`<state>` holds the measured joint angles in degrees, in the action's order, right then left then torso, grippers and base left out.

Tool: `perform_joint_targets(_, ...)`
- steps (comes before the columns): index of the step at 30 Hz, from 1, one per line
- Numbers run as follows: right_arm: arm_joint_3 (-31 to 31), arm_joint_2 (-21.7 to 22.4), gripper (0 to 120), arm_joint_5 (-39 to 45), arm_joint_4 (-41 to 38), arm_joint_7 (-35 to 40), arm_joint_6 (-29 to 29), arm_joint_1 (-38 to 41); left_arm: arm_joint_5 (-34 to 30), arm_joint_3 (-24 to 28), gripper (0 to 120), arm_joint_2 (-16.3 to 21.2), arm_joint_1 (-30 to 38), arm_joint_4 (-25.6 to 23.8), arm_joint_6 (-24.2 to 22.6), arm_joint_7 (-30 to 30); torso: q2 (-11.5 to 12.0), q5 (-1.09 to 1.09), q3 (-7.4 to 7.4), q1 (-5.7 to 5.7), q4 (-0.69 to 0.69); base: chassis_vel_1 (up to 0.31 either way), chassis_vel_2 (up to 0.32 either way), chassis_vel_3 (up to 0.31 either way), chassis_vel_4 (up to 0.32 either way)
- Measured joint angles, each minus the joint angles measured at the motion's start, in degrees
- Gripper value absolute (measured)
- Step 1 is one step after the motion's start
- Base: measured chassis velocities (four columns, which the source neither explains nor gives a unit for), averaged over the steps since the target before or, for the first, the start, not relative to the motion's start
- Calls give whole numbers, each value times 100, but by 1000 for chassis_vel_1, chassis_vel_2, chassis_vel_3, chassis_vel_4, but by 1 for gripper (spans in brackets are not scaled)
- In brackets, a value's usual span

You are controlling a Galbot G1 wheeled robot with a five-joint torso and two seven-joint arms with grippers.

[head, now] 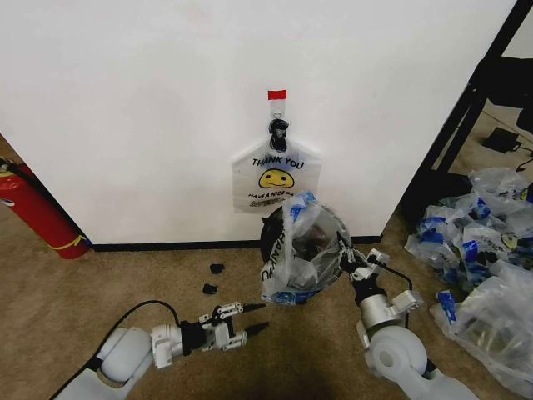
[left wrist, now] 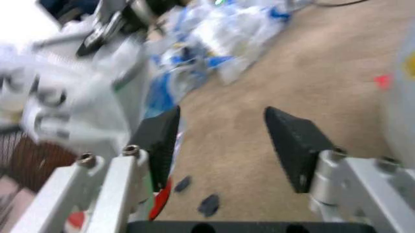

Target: Pick up the garbage bag from the wall and place it over the trash bin.

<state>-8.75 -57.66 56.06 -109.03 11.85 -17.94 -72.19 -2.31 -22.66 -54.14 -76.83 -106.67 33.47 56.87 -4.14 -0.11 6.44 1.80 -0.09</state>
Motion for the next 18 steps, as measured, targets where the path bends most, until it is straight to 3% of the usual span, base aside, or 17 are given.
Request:
perform_joint_targets(2, 10, -36, 1, -49, 46, 16, -11, 22, -248, -234, 65, -9, -49, -152, -33, 309, 0, 0, 0, 0, 1, 0, 0, 0, 0)
perform_joint_targets(4, 22, -73, 1, -148, 83, 19, -52, 29, -616, -370, 71, -10, -146, -406, -154, 57, 0, 1, 0, 0, 0, 0, 0, 0, 0)
perform_joint_targets(7, 86, -134, 1, -623, 150, -32, -230, -5, -752, 126, 86, -50, -363, -1111, -822, -2124, 0, 3, 0, 0, 1, 0, 0, 0, 0)
perform_joint_targets(8, 86, -134, 1, -623, 150, -32, -230, -5, -752, 126, 86, -50, -363, -1111, -822, -2124, 0, 3, 0, 0, 1, 0, 0, 0, 0)
perform_joint_targets(11, 182, -169, 1, -1255, 200, -169, -445, -47, -723, 1090, 95, -336, -347, -1646, -2104, -4162, 0, 2, 0, 0, -2, 0, 0, 0, 0)
perform_joint_targets(13, 227, -186, 1, -1573, 246, -242, -554, -39, -513, 1574, 97, -619, -289, -1681, -2551, -5095, 0, 2, 0, 0, -1, 0, 0, 0, 0)
perform_joint_targets(15, 256, -197, 1, -1809, 287, -275, -616, -9, -269, 1847, 97, -846, -203, -1541, -2696, -5656, 0, 1, 0, 0, 0, 0, 0, 0, 0)
perform_joint_targets(18, 264, -201, 1, -1932, 317, -289, -641, 13, -99, 1954, 95, -963, -147, -1422, -2746, -5919, 0, 1, 0, 0, 0, 0, 0, 0, 0)
